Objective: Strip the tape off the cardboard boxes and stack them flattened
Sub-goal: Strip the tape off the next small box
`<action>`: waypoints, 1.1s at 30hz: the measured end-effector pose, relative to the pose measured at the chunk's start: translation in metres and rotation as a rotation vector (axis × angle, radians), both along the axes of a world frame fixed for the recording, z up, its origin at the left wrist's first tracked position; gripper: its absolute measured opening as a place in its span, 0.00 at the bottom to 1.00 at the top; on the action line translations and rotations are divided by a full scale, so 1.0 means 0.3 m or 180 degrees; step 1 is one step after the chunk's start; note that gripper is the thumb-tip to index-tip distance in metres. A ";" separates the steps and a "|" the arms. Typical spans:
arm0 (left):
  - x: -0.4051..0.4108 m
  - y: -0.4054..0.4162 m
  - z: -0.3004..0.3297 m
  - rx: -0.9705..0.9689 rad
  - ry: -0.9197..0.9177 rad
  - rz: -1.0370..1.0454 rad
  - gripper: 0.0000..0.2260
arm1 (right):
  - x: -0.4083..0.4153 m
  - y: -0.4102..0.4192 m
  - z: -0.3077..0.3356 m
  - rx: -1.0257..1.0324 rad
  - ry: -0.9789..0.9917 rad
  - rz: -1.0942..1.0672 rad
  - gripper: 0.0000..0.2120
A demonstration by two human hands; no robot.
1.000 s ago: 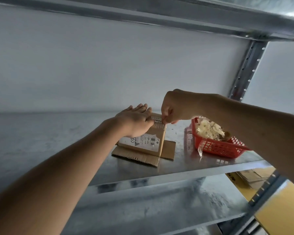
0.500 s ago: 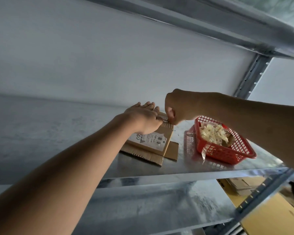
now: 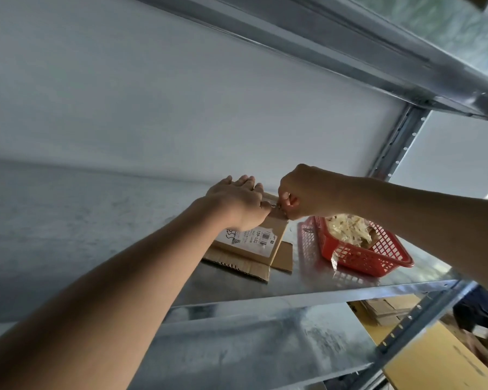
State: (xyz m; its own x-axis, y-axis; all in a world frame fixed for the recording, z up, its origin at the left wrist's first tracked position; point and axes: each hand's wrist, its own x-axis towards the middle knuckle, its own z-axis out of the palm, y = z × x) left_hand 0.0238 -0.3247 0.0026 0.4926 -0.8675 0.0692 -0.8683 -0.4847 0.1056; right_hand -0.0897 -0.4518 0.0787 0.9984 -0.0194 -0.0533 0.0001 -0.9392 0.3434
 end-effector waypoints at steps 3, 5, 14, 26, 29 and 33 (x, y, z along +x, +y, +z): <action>0.001 0.002 0.004 0.0028 0.0018 -0.0020 0.29 | -0.008 -0.010 0.000 0.0120 -0.0018 -0.0004 0.02; 0.002 0.004 0.005 0.0040 0.0005 -0.0044 0.29 | -0.013 -0.021 -0.005 0.0216 -0.0069 -0.0028 0.03; -0.003 0.007 0.013 0.0095 -0.0021 -0.0045 0.30 | -0.048 -0.060 -0.029 0.0873 -0.0561 -0.0176 0.07; -0.019 0.015 0.011 0.0116 -0.0074 -0.0014 0.30 | -0.086 -0.122 -0.051 0.1888 -0.0848 -0.0562 0.03; -0.019 0.008 0.012 0.0125 -0.0062 -0.0006 0.29 | -0.107 -0.103 -0.089 0.2064 -0.1055 -0.0583 0.05; -0.017 0.004 0.010 0.0155 -0.0091 0.0012 0.29 | -0.094 -0.057 -0.081 0.1820 -0.1215 -0.0615 0.09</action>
State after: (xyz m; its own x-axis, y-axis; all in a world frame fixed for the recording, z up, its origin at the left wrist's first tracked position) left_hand 0.0187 -0.3234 0.0056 0.4942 -0.8684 0.0408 -0.8688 -0.4918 0.0571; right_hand -0.1179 -0.4688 0.0543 0.9310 -0.2711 0.2445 -0.2064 -0.9433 -0.2600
